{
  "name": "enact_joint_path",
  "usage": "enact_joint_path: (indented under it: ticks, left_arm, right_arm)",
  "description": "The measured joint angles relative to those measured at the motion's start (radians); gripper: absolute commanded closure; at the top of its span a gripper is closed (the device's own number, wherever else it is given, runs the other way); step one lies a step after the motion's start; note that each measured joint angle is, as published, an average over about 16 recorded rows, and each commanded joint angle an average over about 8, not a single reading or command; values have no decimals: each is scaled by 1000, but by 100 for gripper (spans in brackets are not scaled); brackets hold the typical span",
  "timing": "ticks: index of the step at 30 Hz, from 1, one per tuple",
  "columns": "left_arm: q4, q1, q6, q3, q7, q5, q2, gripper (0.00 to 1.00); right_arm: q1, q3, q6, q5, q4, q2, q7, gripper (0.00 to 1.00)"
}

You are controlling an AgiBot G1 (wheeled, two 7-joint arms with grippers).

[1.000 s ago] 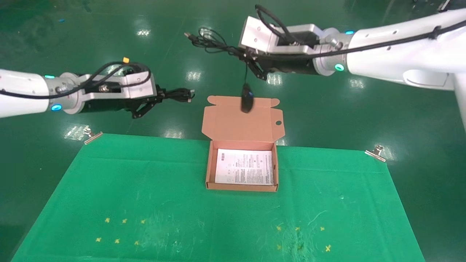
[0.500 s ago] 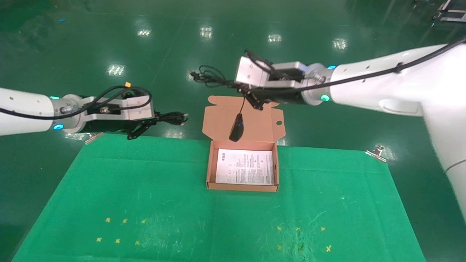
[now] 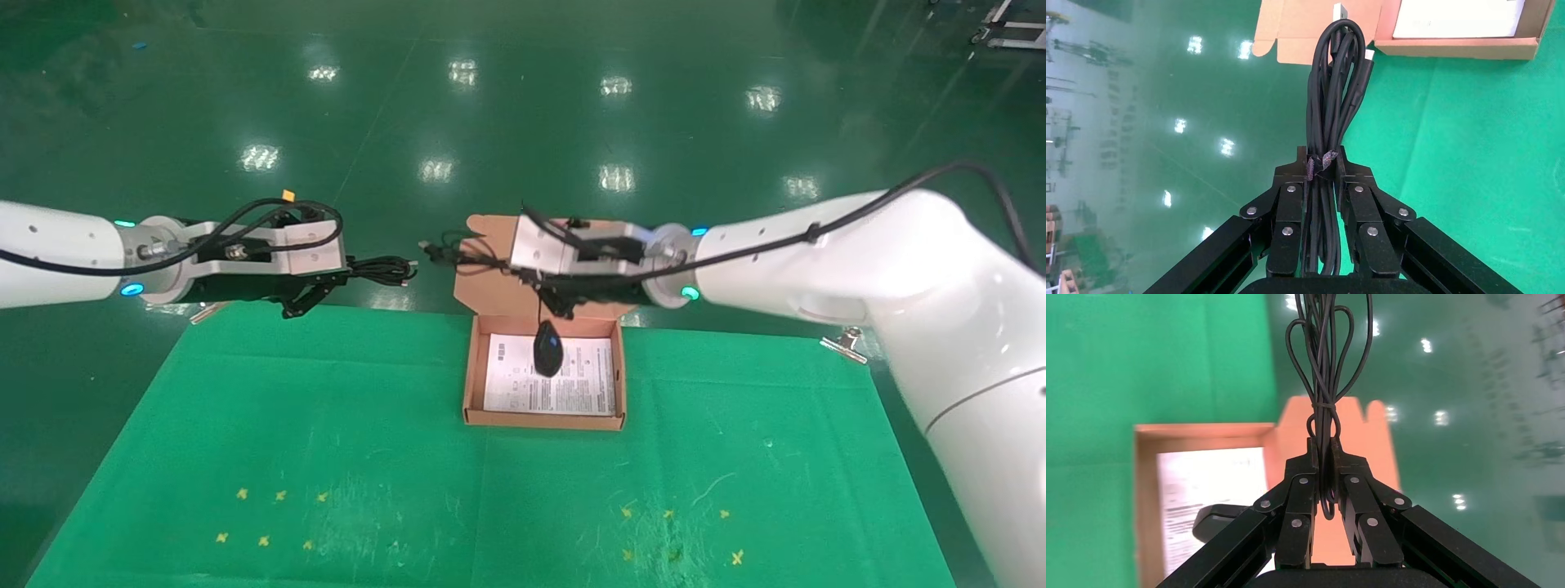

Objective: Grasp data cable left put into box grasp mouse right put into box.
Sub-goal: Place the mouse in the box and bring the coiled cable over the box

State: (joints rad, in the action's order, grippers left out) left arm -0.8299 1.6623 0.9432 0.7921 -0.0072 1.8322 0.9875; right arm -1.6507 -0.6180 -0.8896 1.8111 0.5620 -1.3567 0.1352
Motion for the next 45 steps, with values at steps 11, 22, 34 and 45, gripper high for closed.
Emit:
enact_joint_path:
  ticks: [11, 22, 34, 45]
  left_arm:
    - [-19, -5, -1, 2, -18, 9, -5, 100]
    - [-25, -9, 1, 3, -23, 7, -5, 100]
    - [33, -30, 6, 5, 24, -33, 52, 100]
    - [243, -50, -43, 1, 176, -90, 208, 100]
  right_arm:
    - [42, -102, 65, -96, -81, -6, -44, 100]
    - [46, -182, 110, -145, -158, 1, -82, 0]
    - [49, -218, 109, -150, -130, 38, -95, 0]
    - [41, -216, 98, -145, -75, 132, -105, 0]
